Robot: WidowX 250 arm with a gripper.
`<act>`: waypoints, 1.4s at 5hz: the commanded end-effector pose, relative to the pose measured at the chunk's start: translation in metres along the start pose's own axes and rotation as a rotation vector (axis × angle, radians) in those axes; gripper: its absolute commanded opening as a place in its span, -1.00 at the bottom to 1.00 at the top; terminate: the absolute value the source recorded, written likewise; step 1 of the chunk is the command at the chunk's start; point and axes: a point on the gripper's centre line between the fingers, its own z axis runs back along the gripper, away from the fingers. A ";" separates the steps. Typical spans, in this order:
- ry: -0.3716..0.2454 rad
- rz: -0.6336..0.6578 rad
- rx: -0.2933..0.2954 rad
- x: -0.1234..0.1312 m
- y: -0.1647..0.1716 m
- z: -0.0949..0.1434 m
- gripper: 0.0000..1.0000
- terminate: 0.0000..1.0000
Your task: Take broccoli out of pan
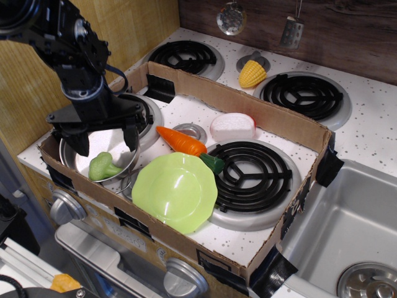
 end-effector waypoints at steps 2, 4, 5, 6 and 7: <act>-0.029 0.037 -0.006 -0.003 -0.003 -0.008 1.00 -1.00; -0.018 0.063 -0.015 -0.014 0.001 -0.014 1.00 -1.00; -0.012 0.075 -0.016 -0.022 0.004 -0.016 1.00 -1.00; -0.025 0.086 -0.016 -0.027 0.007 -0.016 1.00 -1.00; -0.023 0.068 -0.018 -0.028 0.007 -0.016 -1.00 -1.00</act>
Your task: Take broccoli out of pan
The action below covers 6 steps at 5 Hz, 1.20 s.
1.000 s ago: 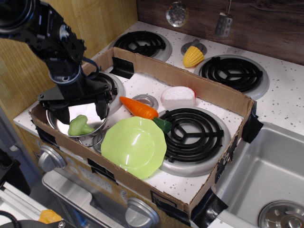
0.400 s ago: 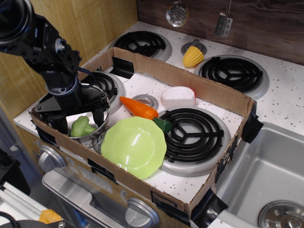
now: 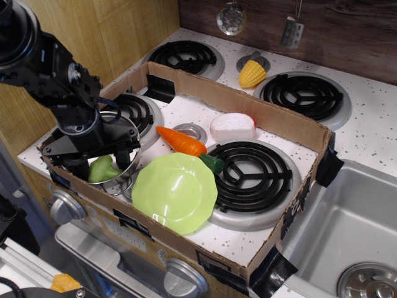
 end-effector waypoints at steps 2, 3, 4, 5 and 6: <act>-0.031 -0.137 0.032 0.040 -0.016 0.030 -1.00 -1.00; -0.044 -0.236 0.072 0.074 -0.032 0.049 -1.00 -1.00; -0.076 -0.317 0.102 0.100 -0.051 0.069 -1.00 -1.00; -0.115 -0.396 0.111 0.121 -0.074 0.082 -1.00 -1.00; -0.095 -0.417 0.068 0.132 -0.089 0.076 -1.00 -1.00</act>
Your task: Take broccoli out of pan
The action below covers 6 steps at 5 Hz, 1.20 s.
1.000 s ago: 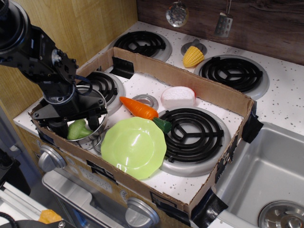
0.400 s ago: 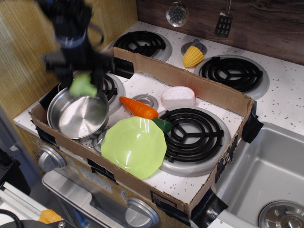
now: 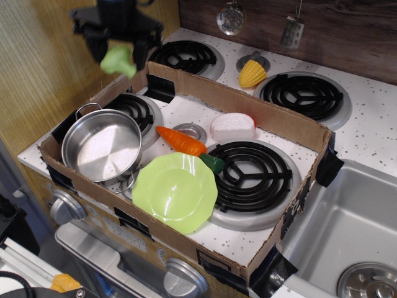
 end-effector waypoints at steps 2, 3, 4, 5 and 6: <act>-0.053 0.030 -0.154 0.007 -0.033 -0.033 -1.00 -1.00; 0.051 -0.001 -0.211 0.004 -0.036 -0.048 -1.00 -1.00; 0.038 0.013 -0.227 0.000 -0.042 -0.057 -1.00 -1.00; 0.017 0.021 -0.242 -0.001 -0.048 -0.062 -1.00 -1.00; -0.029 0.029 -0.251 0.000 -0.050 -0.063 1.00 -1.00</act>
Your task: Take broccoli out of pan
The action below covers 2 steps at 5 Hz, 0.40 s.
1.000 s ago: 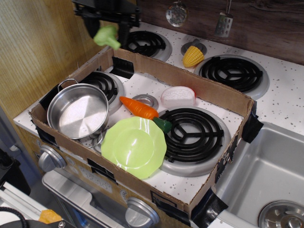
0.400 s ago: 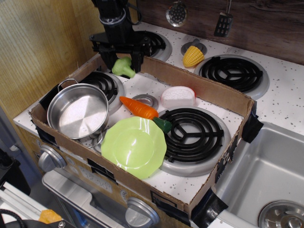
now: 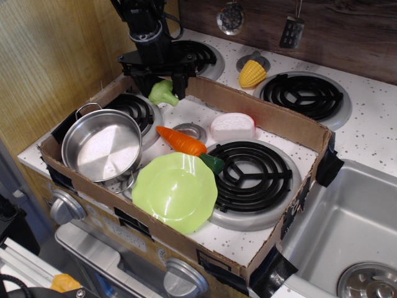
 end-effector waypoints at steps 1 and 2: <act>-0.102 -0.004 -0.003 0.002 -0.012 0.013 1.00 -1.00; -0.117 -0.022 0.013 0.003 -0.011 0.019 1.00 -1.00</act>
